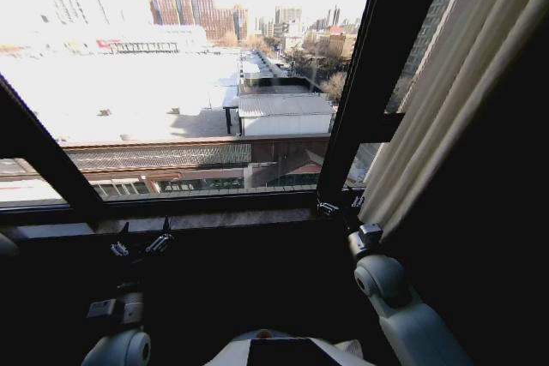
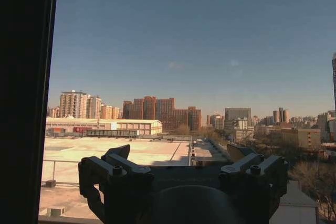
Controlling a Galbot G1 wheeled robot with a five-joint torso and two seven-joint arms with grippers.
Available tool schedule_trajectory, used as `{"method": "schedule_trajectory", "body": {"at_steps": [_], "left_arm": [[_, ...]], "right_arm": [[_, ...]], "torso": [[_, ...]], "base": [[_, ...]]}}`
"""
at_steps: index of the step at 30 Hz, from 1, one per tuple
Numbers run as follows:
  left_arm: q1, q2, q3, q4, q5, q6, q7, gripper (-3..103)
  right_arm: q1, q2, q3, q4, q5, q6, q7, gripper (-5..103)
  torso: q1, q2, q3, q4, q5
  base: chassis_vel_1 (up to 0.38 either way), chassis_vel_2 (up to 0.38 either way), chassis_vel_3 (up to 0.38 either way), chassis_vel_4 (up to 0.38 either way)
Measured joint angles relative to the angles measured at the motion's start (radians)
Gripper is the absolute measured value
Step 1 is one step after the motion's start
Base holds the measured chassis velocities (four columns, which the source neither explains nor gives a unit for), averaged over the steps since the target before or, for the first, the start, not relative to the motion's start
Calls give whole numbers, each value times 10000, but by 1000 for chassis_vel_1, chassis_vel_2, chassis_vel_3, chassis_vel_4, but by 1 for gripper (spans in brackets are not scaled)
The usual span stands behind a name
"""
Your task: Open the curtains by pulling them apart, changing their state from closed to fully open.
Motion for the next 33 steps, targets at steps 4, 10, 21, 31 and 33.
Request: {"method": "schedule_trajectory", "body": {"at_steps": [4,10,21,31,33], "left_arm": [[-4,-47,18,-29,40,2,2,100],[38,-82,-40,-46,56,2,3,100],[51,-108,-53,-28,67,-3,2,100],[-21,-60,-62,-8,66,11,3,100],[-27,-63,-56,35,65,13,1,100]], "right_arm": [[-6,22,-25,2,-63,32,-8,100],[47,49,-211,-46,-110,51,-20,100],[135,78,-411,-102,-136,70,-35,100],[114,119,-433,-121,-195,113,-35,100],[113,136,-487,-150,-239,119,-38,100]], "torso": [[0,0,-1,-1,1],[-1,1,-1,0,1],[0,0,0,0,1],[0,0,0,0,2],[-2,1,-1,0,-6]], "base": [[348,336,-361,-336],[351,352,-343,-339],[349,355,-347,-359],[360,354,-354,-351],[345,354,-341,-371]]}}
